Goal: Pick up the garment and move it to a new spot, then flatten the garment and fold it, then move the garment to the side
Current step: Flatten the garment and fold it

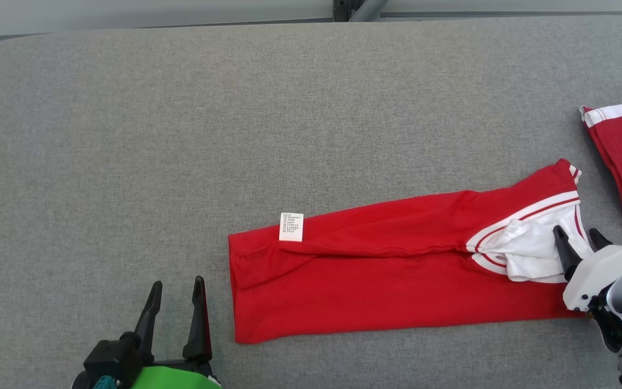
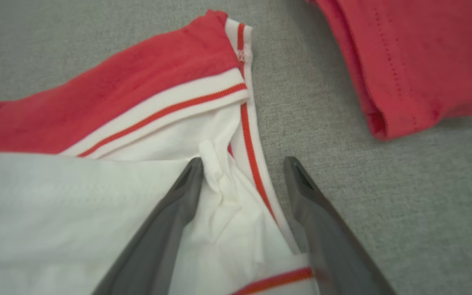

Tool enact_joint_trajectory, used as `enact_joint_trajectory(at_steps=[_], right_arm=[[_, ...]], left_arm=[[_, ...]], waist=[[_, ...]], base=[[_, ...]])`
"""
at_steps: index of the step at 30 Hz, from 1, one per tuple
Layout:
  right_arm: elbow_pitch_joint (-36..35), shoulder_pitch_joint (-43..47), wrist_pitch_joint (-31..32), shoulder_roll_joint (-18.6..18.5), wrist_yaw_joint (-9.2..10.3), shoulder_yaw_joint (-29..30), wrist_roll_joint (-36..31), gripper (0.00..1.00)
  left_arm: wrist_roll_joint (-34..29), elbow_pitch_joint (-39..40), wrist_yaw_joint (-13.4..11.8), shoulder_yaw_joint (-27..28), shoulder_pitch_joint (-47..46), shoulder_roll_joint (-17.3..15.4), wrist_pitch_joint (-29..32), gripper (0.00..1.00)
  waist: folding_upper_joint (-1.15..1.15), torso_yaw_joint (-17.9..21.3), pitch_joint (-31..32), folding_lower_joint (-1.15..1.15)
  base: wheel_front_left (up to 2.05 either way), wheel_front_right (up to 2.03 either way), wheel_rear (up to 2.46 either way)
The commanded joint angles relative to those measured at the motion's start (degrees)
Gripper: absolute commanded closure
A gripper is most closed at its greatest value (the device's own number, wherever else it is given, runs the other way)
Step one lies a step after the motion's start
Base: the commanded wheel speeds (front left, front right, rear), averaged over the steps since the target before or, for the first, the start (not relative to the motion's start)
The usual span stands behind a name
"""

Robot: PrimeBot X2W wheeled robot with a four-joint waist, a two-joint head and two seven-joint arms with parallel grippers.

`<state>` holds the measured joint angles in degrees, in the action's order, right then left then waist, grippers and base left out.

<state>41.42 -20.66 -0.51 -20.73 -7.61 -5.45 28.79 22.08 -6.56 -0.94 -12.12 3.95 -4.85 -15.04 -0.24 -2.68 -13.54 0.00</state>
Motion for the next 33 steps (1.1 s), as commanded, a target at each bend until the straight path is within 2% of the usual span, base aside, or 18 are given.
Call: enact_joint_trajectory(at_steps=[1, 2, 3, 4, 5, 8, 15, 20, 24, 28, 33], right_arm=[[1.76, 0.69, 2.06, 0.23, 0.23, -1.0, 1.37, 0.0], [1.88, 0.81, 3.26, 0.35, 0.22, -1.88, 2.43, 0.0], [1.62, 0.92, 4.03, 0.29, 0.18, -2.81, 3.72, 0.33], [1.07, 0.86, 3.37, 0.04, 0.18, -3.09, 4.83, 0.96], [0.83, 0.86, 3.21, -0.03, 0.19, -3.34, 6.07, 1.0], [-0.38, 1.03, 3.42, -0.82, 0.19, -4.29, 10.81, 1.0], [-3.83, 0.47, 3.1, -7.55, 0.19, -2.96, 19.57, 1.0], [-8.82, 1.81, 2.86, -12.96, 0.18, -1.61, 23.31, 1.0], [-13.83, 3.1, 3.02, -14.91, 0.18, -2.08, 23.89, 1.0], [-23.89, 5.01, 4.54, -14.04, 0.14, -5.56, 22.65, 1.0], [-34.05, 6.07, 8.05, -8.41, 0.13, -12.47, 19.35, 1.0]], left_arm=[[-0.4, -0.11, 0.5, 0.49, -1.14, 0.17, -0.15, 0.0], [-0.73, -0.25, 0.71, 0.69, -1.17, 0.34, -0.15, 0.0], [-0.95, -0.4, 1.04, 0.99, -1.18, 0.51, -0.15, 0.0], [-1.17, -0.5, 1.27, 1.31, -1.16, 0.65, -0.15, 0.0], [-1.42, -0.67, 1.49, 1.6, -1.01, 0.8, -0.15, 0.0], [-2.4, -1.19, 2.06, 2.33, -0.31, 1.14, -0.15, 0.0], [-3.19, -2.2, 3.01, 3.66, 0.94, 1.64, -0.15, 0.0], [-2.26, -2.19, 2.6, 4.27, 2.86, 1.86, -0.15, 0.0], [-1.79, -1.98, 2.42, 4.2, 3.91, 1.91, -0.15, 0.0], [-0.87, -1.51, 1.77, 3.55, 4.58, 1.92, -0.15, 0.0], [0.11, -1.1, 1.12, 2.23, 3.14, 1.9, -0.16, 0.0]], waist=[[0.24, -0.15, -0.08, 0.0], [0.24, -0.24, -0.08, 0.0], [0.24, -0.3, -0.05, 0.0], [0.24, -0.32, -0.03, 0.0], [0.24, -0.3, 0.09, 0.0], [0.24, -0.03, 0.69, 0.0], [0.24, -0.07, 4.19, 0.0], [0.24, 0.09, 6.8, 0.0], [0.24, 0.46, 7.64, 0.0], [0.24, 1.18, 7.89, 0.0], [0.24, 1.69, 6.38, 0.0]], base=[[0.0, 0.0, 0.0], [0.0, 0.0, 0.0], [0.0, 0.0, 0.0], [0.0, 0.0, 0.0], [0.0, 0.0, 0.0], [0.0, 0.0, 0.0], [0.0, 0.0, 0.0], [0.0, 0.0, 0.0], [0.0, 0.0, 0.0], [0.0, 0.0, 0.0], [0.0, 0.0, 0.0]])
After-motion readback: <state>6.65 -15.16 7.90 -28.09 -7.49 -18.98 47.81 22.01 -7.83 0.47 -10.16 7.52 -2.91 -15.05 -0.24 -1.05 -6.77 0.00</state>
